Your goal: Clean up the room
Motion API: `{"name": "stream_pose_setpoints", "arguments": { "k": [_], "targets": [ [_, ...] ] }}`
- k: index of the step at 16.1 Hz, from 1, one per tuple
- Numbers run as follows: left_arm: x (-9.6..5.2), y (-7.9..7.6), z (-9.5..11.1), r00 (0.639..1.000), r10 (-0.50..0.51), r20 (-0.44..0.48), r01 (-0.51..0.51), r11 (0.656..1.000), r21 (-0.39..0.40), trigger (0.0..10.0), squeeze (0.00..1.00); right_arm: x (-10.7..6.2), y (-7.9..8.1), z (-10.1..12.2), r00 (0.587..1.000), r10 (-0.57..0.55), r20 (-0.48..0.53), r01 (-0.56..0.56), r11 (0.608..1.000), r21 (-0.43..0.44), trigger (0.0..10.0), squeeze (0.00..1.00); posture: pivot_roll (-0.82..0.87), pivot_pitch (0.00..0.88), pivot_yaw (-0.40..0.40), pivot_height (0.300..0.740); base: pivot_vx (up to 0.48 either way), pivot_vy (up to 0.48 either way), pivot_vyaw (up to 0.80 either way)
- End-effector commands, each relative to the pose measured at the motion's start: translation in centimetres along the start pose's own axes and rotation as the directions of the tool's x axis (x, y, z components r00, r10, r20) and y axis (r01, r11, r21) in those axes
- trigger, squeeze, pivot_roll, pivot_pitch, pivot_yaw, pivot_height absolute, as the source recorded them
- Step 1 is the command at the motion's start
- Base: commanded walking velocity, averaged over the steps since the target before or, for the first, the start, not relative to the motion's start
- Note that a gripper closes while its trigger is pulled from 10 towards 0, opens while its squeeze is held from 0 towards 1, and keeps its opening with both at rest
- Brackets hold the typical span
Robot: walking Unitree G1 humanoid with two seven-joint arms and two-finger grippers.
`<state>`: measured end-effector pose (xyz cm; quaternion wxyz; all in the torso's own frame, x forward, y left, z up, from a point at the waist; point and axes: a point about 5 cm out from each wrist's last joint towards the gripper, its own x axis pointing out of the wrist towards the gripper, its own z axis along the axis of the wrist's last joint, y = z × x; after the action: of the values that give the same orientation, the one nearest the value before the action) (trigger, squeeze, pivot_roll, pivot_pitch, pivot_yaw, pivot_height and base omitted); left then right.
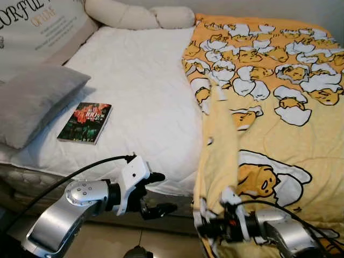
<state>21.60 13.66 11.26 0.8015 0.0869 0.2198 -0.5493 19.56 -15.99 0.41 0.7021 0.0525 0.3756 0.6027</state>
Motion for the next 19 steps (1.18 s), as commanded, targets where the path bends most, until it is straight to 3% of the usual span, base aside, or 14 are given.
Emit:
{"name": "stream_pose_setpoints", "arguments": {
  "k": [1, 2, 3, 4, 5, 6, 9, 12, 16, 17, 18, 19],
  "targets": [
    [-0.1, 0.0, -0.1, 1.000, 0.007, -0.006, -0.007, 1.000, 0.013, 10.0, 0.90, 0.2, 0.5, 0.1, 0.999, 0.042, -0.034, -0.043, 0.999, -0.027, 0.0, 0.00, 0.07, 0.000, 0.030, 0.740, 0.000, 0.000, 0.00],
    [-0.2, 0.0, -0.1, 1.000, 0.006, -0.007, -0.006, 1.000, 0.014, 10.0, 0.89, 0.2, 0.4, 0.0, 0.999, 0.021, -0.043, -0.024, 0.998, -0.052, 0.0, 0.00, 0.07, 0.000, 0.030, 0.740, 0.000, 0.000, 0.00],
    [-0.1, 0.0, -0.1, 1.000, 0.008, -0.008, -0.008, 1.000, 0.017, 10.0, 0.89, 0.4, -0.3, 0.1, 0.996, -0.081, -0.026, 0.078, 0.992, -0.097, 10.0, 0.00, 0.07, 0.000, 0.030, 0.740, 0.000, 0.000, 0.00],
    [-0.1, 0.1, -0.1, 1.000, 0.008, -0.008, -0.008, 1.000, 0.018, 10.0, 0.89, 0.5, -0.5, 0.4, 0.996, -0.090, 0.007, 0.090, 0.994, -0.058, 10.0, 0.00, 0.06, 0.000, 0.032, 0.740, 0.000, 0.000, 0.00],
    [0.0, 0.1, -0.1, 1.000, 0.009, -0.007, -0.009, 1.000, 0.021, 10.0, 0.89, 0.5, -0.3, 0.9, 0.996, -0.076, 0.044, 0.077, 0.997, -0.018, 10.0, 0.87, 0.06, 0.000, 0.033, 0.740, 0.000, 0.000, 0.00],
    [0.0, 0.1, -0.1, 1.000, 0.009, -0.007, -0.009, 1.000, 0.022, 10.0, 0.89, 0.6, -0.3, 1.0, 0.995, -0.078, 0.056, 0.079, 0.997, -0.017, 10.0, 1.00, 0.06, 0.000, 0.032, 0.740, 0.000, 0.000, 0.00],
    [0.0, 0.3, 0.0, 1.000, 0.009, -0.008, -0.009, 1.000, 0.027, 10.0, 0.88, 1.0, 0.3, 1.4, 0.993, -0.050, 0.106, 0.051, 0.999, -0.005, 10.0, 1.00, 0.06, 0.000, 0.034, 0.740, 0.000, 0.000, 0.00],
    [-0.1, 0.3, -0.1, 1.000, 0.008, -0.013, -0.007, 1.000, 0.026, 10.0, 0.88, 1.2, 1.2, 0.8, 0.997, 0.010, 0.070, -0.010, 1.000, 0.002, 10.0, 1.00, 0.06, 0.000, 0.034, 0.740, 0.000, 0.000, 0.00],
    [0.0, 0.2, -0.2, 1.000, 0.001, -0.017, 0.000, 1.000, 0.026, 10.0, 0.87, 1.1, 0.8, 0.0, 0.997, -0.079, -0.003, 0.079, 0.994, -0.071, 10.0, 1.00, 0.06, 0.000, 0.039, 0.740, 0.000, 0.000, 0.00],
    [0.0, 0.2, -0.3, 1.000, 0.002, -0.016, -0.001, 1.000, 0.026, 10.0, 0.82, 1.0, 0.2, 0.4, 0.988, -0.148, 0.034, 0.150, 0.985, -0.080, 10.0, 1.00, 0.06, 0.000, 0.037, 0.740, 0.000, 0.000, 0.00],
    [0.1, 0.3, -0.3, 1.000, 0.005, -0.016, -0.004, 1.000, 0.027, 10.0, 0.75, 0.6, -0.3, 1.4, 0.975, -0.201, 0.100, 0.209, 0.975, -0.078, 10.0, 0.00, 0.06, 0.000, 0.035, 0.740, 0.000, 0.000, 0.00],
    [0.1, 0.3, -0.3, 1.000, 0.005, -0.015, -0.005, 1.000, 0.027, 10.0, 0.75, 0.5, -0.4, 1.6, 0.971, -0.209, 0.118, 0.218, 0.973, -0.073, 10.0, 0.00, 0.06, 0.000, 0.035, 0.740, 0.000, 0.000, 0.00]
  ]
}}
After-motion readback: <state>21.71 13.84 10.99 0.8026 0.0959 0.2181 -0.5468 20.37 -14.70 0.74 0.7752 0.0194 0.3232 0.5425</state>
